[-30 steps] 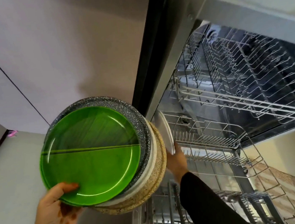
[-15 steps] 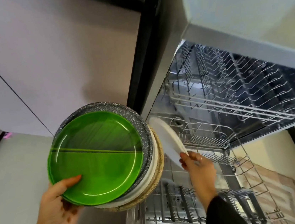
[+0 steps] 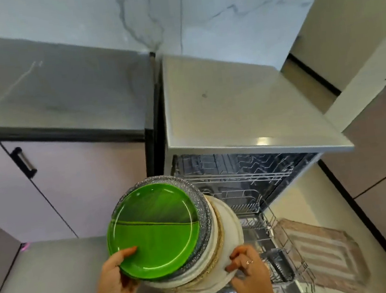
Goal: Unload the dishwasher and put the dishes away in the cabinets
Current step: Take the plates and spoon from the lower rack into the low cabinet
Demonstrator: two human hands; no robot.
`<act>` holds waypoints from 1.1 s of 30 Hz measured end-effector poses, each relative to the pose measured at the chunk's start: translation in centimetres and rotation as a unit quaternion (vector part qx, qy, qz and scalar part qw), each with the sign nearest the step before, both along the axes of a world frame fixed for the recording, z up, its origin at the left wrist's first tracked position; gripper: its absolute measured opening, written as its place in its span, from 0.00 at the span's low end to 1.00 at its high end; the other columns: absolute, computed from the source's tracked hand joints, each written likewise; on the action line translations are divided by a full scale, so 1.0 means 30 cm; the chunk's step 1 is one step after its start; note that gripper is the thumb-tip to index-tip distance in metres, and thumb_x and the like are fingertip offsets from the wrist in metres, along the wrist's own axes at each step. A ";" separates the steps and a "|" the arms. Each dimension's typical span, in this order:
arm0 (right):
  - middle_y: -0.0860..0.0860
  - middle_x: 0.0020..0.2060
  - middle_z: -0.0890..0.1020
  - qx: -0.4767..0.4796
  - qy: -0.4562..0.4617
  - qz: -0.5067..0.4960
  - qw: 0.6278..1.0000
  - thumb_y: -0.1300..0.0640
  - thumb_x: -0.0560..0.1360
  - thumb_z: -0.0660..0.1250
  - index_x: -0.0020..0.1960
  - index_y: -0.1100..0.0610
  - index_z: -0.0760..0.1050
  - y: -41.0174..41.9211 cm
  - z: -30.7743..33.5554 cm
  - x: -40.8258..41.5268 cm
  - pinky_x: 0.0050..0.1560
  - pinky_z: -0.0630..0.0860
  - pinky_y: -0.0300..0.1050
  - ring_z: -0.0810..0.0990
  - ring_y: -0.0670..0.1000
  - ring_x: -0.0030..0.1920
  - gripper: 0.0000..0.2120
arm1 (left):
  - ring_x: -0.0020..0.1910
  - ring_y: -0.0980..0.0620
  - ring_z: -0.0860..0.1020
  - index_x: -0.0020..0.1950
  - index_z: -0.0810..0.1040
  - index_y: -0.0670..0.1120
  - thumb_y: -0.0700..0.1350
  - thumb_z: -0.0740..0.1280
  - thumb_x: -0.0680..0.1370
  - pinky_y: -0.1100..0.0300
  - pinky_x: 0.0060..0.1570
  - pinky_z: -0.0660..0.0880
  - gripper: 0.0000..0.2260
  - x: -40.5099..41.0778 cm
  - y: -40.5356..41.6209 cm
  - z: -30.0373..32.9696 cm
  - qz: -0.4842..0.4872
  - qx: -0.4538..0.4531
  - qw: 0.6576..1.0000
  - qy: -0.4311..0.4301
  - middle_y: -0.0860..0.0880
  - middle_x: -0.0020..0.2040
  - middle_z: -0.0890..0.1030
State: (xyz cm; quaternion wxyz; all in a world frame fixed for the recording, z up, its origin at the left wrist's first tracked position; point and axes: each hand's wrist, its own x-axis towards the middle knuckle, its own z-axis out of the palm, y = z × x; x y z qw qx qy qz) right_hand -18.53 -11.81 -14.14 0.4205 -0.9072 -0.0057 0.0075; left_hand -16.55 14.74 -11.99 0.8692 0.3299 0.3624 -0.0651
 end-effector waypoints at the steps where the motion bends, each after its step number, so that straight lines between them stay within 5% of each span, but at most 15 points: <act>1: 0.25 0.49 0.73 0.012 0.007 0.002 1.000 0.71 0.68 0.69 0.40 0.23 0.72 0.004 0.050 -0.029 0.46 0.72 0.29 0.74 0.32 0.48 0.37 | 0.43 0.43 0.80 0.49 0.78 0.41 0.34 0.60 0.74 0.58 0.29 0.81 0.10 -0.013 -0.008 0.034 -0.004 0.006 1.000 0.001 0.45 0.38 0.85; 4: 0.25 0.48 0.73 0.015 -0.006 0.011 1.000 0.73 0.68 0.67 0.39 0.26 0.74 0.006 0.163 -0.100 0.46 0.71 0.27 0.73 0.30 0.46 0.36 | 0.43 0.46 0.77 0.46 0.76 0.43 0.34 0.58 0.73 0.58 0.36 0.79 0.09 -0.065 -0.031 0.146 -0.021 0.026 0.999 -0.014 0.49 0.34 0.85; 8: 0.36 0.45 0.74 0.030 -0.087 -0.016 0.996 0.81 0.61 0.67 0.33 0.48 0.73 0.022 0.278 -0.179 0.45 0.70 0.25 0.74 0.35 0.44 0.26 | 0.44 0.44 0.77 0.45 0.77 0.43 0.34 0.59 0.66 0.53 0.47 0.73 0.12 -0.150 -0.043 0.281 -0.034 0.013 0.999 -0.023 0.48 0.34 0.84; 13: 0.38 0.47 0.73 0.088 -0.153 -0.053 0.983 0.79 0.60 0.70 0.36 0.39 0.70 0.077 0.399 -0.259 0.49 0.70 0.29 0.74 0.40 0.49 0.33 | 0.45 0.45 0.77 0.45 0.78 0.42 0.35 0.60 0.63 0.54 0.48 0.72 0.14 -0.207 0.004 0.382 -0.041 0.050 0.997 -0.050 0.47 0.39 0.84; 18: 0.39 0.49 0.72 0.132 -0.174 -0.075 0.973 0.83 0.60 0.65 0.36 0.46 0.70 0.170 0.485 -0.313 0.51 0.70 0.31 0.74 0.41 0.51 0.30 | 0.44 0.46 0.76 0.45 0.77 0.44 0.36 0.60 0.60 0.53 0.47 0.71 0.15 -0.232 0.083 0.448 -0.062 0.048 0.995 -0.059 0.47 0.40 0.83; 22: 0.43 0.65 0.66 0.236 -0.146 -0.042 0.960 0.76 0.68 0.69 0.51 0.50 0.71 0.239 0.556 -0.350 0.61 0.72 0.35 0.71 0.39 0.63 0.23 | 0.41 0.45 0.74 0.43 0.75 0.45 0.37 0.59 0.60 0.54 0.41 0.69 0.14 -0.240 0.142 0.486 -0.091 0.057 0.992 -0.067 0.46 0.40 0.80; 26: 0.40 0.66 0.62 0.250 -0.015 0.087 0.964 0.65 0.73 0.69 0.73 0.46 0.51 0.248 0.600 -0.390 0.60 0.71 0.32 0.71 0.33 0.62 0.38 | 0.42 0.46 0.72 0.43 0.75 0.45 0.37 0.60 0.59 0.54 0.39 0.66 0.14 -0.221 0.202 0.521 -0.110 0.086 0.987 -0.079 0.45 0.43 0.77; 29: 0.35 0.70 0.58 0.313 0.056 0.126 0.940 0.77 0.71 0.63 0.71 0.40 0.28 0.250 0.628 -0.418 0.55 0.73 0.33 0.75 0.36 0.60 0.54 | 0.44 0.44 0.73 0.46 0.76 0.43 0.38 0.60 0.58 0.53 0.41 0.68 0.17 -0.215 0.243 0.540 -0.130 0.096 0.983 -0.085 0.44 0.45 0.78; 31: 0.39 0.69 0.65 0.381 0.068 0.081 0.919 0.73 0.70 0.68 0.70 0.36 0.32 0.275 0.633 -0.418 0.57 0.76 0.40 0.77 0.39 0.59 0.55 | 0.47 0.43 0.74 0.50 0.76 0.42 0.39 0.63 0.54 0.53 0.43 0.69 0.24 -0.215 0.273 0.536 -0.142 0.104 0.981 -0.086 0.43 0.49 0.78; 33: 0.46 0.67 0.73 0.470 0.082 0.007 0.879 0.57 0.67 0.77 0.72 0.35 0.40 0.319 0.623 -0.410 0.64 0.74 0.55 0.77 0.49 0.63 0.53 | 0.48 0.42 0.75 0.57 0.75 0.43 0.39 0.63 0.53 0.53 0.44 0.73 0.31 -0.219 0.301 0.519 -0.150 0.111 0.978 -0.089 0.42 0.54 0.77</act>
